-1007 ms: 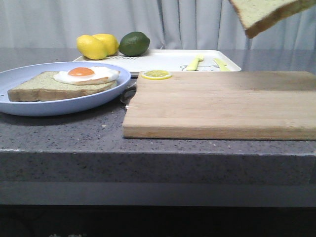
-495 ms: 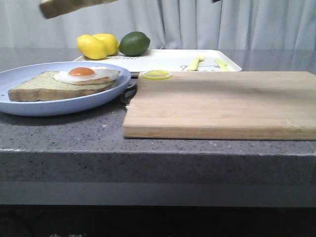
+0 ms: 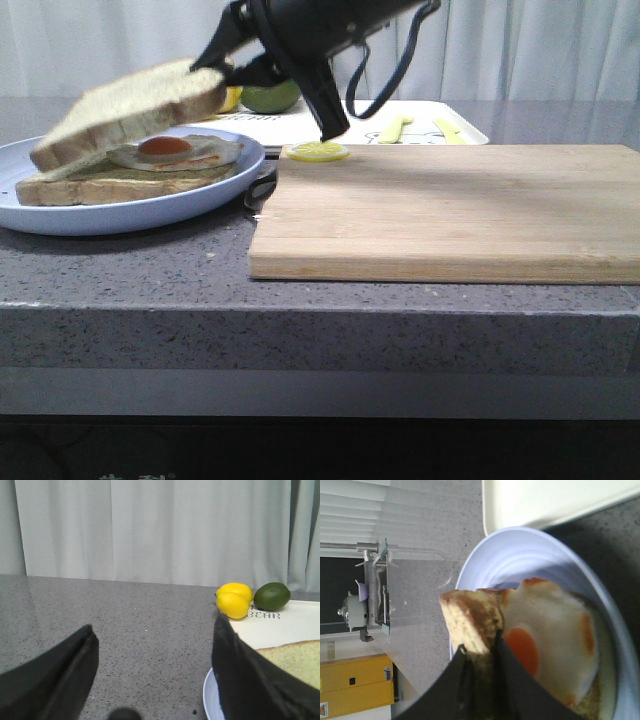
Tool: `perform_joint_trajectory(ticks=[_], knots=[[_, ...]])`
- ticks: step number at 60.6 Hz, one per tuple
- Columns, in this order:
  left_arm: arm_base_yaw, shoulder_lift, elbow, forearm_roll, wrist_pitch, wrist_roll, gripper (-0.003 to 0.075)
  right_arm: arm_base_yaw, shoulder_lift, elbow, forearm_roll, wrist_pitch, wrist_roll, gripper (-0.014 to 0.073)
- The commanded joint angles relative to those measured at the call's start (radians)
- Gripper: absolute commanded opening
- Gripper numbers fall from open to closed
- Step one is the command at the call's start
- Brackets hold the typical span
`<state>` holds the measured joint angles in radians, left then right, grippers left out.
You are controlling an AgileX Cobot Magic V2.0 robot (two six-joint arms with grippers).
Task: Place bread and move sandwich to tray
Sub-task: 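Lift the bread slice and carry it over the egg on the plate, then lower the bread onto the egg and open the right gripper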
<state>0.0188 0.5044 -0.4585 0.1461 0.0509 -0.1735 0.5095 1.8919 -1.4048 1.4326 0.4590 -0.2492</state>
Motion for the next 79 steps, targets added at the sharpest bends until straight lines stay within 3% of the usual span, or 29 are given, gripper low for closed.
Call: perform_joint_trajectory(ticks=[1,16,30,41,53,63,73,79], knots=[[-0.007,0.011,-0.030,-0.008,-0.080,-0.003,0.0470,-0.001,-0.040,-0.039,0.045,0.026,-0.014,0.0025],[-0.007,0.011,-0.030,-0.008,-0.080,-0.003,0.0470,-0.002,-0.037,-0.039,0.040,0.037,-0.021,0.0176],[-0.007,0.011,-0.030,-0.008,-0.080,-0.003,0.0470,-0.060,-0.038,-0.039,-0.015,0.179,-0.021,0.0321],[-0.007,0.011,-0.030,-0.008,-0.080,-0.003,0.0470,-0.085,-0.040,-0.039,-0.026,0.200,-0.021,0.0402],[-0.007,0.011,-0.030,-0.008,-0.080,-0.003,0.0470,-0.123,-0.083,-0.039,-0.142,0.265,-0.021,0.0400],[-0.007,0.011,-0.030,-0.008,-0.080,-0.003,0.0470,-0.148,-0.203,-0.039,-0.407,0.290,-0.021,0.0379],[-0.007,0.011,-0.030,-0.008,-0.080,-0.003,0.0470,-0.190,-0.343,-0.039,-0.657,0.284,-0.021,0.0261],[-0.007,0.011,-0.030,-0.008,-0.080,-0.003,0.0470,-0.248,-0.416,-0.039,-0.756,0.307,-0.021,0.0138]])
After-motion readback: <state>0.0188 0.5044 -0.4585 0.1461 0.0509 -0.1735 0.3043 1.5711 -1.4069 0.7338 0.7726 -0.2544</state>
